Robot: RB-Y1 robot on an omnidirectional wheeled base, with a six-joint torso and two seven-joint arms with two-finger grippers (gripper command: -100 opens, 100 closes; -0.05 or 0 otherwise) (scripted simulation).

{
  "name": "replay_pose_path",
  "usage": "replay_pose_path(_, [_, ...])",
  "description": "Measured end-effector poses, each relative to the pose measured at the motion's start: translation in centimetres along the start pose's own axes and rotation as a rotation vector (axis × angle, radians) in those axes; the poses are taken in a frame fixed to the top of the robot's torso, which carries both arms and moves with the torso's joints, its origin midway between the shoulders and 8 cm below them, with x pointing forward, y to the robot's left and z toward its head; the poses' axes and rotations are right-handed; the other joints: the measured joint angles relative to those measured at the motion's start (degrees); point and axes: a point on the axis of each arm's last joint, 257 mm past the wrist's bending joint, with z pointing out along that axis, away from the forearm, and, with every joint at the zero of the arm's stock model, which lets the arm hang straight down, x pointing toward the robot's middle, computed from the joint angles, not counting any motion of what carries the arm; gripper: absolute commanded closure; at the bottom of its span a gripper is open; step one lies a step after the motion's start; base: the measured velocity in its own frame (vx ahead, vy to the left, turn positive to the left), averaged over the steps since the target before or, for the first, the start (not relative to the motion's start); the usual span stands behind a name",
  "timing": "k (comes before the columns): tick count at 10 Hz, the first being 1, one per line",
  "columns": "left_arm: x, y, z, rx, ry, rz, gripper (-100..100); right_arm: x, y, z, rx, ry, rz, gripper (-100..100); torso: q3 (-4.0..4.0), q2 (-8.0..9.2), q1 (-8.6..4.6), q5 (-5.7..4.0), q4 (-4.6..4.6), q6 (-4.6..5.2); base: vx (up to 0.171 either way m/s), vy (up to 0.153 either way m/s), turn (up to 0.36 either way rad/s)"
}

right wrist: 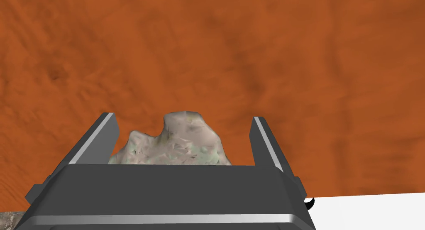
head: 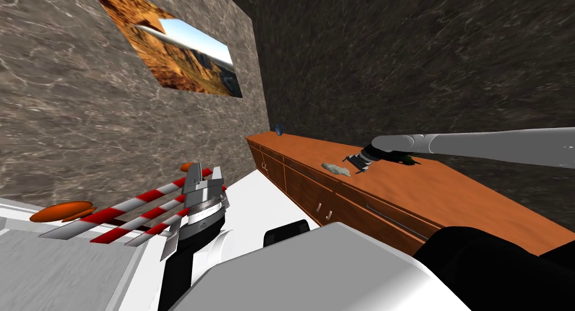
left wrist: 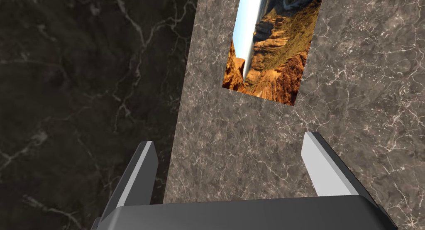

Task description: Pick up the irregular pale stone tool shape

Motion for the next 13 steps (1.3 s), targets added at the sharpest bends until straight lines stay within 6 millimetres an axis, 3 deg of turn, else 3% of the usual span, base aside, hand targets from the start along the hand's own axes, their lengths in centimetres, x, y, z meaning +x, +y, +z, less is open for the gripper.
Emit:
replay_pose_path(6, [0.0,0.0,0.0,0.0,0.0,0.0,0,0.1,2.1,1.1,0.001,-0.038,-0.06,-100,0.06,0.14,-0.27,-0.03,0.01,-0.07,0.037,0.047,-0.034])
replay_pose_path(7, [0.0,0.0,0.0,0.0,0.0,0.0,0,0.1,2.1,1.1,0.001,-0.038,-0.064,100,0.1,0.19,-0.32,-0.05,0.03,-0.06,0.0,0.0,0.0])
replay_pose_path(11, [0.0,0.0,0.0,0.0,0.0,0.0,0,0.1,2.0,1.1,0.003,-0.038,-0.065,100,0.07,0.17,-0.32,-0.03,0.0,-0.07,0.0,0.0,0.0])
replay_pose_path(12, [0.0,0.0,0.0,0.0,0.0,0.0,0,0.1,2.0,1.1,0.004,-0.038,-0.065,0,0.06,0.15,-0.31,-0.05,-0.01,-0.09,0.0,0.0,0.0])
replay_pose_path(13, [0.0,0.0,0.0,0.0,0.0,0.0,0,0.1,2.0,1.1,0.004,-0.038,-0.065,100,0.03,0.13,-0.32,-0.06,-0.03,-0.09,-0.063,-0.09,0.153])
